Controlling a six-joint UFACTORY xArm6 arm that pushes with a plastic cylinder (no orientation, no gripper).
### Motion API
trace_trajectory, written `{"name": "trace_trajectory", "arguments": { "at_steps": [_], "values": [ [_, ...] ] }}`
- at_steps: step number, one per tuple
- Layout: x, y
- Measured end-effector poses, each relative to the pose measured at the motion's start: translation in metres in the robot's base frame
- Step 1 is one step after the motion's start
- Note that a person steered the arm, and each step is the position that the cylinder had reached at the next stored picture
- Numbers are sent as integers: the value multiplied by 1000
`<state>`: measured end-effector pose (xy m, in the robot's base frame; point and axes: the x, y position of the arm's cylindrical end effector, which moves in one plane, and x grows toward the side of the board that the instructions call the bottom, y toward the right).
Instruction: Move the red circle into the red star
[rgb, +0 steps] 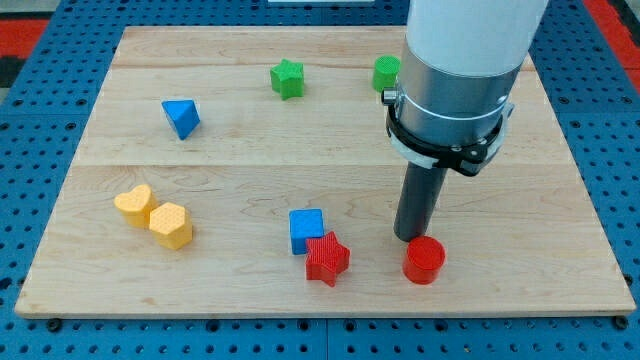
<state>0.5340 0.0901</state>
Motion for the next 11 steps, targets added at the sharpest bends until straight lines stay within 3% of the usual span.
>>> {"name": "trace_trajectory", "arguments": {
  "at_steps": [1, 2, 3, 5, 7, 10, 11],
  "values": [
    [-12, 45],
    [11, 90],
    [30, 80],
    [35, 5],
    [53, 24],
    [57, -34],
    [46, -9]
  ]
}}
